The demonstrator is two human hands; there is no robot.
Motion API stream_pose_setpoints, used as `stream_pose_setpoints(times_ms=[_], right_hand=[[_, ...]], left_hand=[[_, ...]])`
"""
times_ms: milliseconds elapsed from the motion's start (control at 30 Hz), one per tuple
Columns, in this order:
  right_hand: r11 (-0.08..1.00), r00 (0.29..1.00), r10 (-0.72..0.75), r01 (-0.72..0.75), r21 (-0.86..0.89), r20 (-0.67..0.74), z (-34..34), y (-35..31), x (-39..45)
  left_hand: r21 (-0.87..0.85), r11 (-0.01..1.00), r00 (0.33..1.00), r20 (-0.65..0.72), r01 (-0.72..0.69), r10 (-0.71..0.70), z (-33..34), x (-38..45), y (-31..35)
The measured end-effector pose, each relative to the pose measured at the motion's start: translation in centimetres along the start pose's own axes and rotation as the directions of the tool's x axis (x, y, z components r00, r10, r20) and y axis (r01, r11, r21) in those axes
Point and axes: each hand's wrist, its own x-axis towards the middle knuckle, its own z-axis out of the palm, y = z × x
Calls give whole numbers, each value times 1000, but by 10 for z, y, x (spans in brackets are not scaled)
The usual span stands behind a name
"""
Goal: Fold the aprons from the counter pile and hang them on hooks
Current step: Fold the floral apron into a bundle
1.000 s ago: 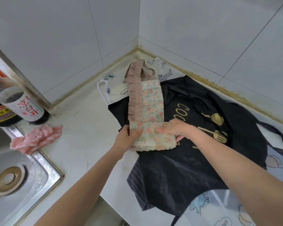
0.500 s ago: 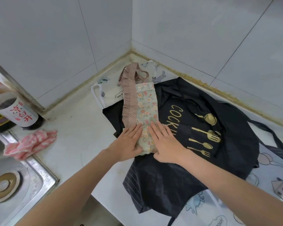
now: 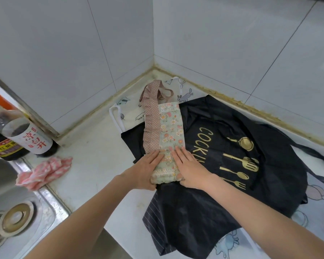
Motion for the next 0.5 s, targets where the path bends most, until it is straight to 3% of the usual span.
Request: stream_pose_setpoints(times_ms=[133, 267, 367, 500], right_hand=[[986, 992, -20, -1, 168, 124, -39, 11, 7], [944, 1000, -14, 19, 331, -16, -89, 18, -1], [898, 1000, -27, 28, 439, -10, -90, 20, -6], [699, 997, 42, -78, 711, 68, -58, 25, -1]], left_hand=[[-379, 914, 986, -20, 145, -165, -32, -8, -5], [-730, 663, 955, -48, 167, -294, -67, -20, -14], [-836, 524, 956, 1, 161, -292, -70, -33, -14], [-886, 404, 939, 91, 229, -331, -52, -34, -9]])
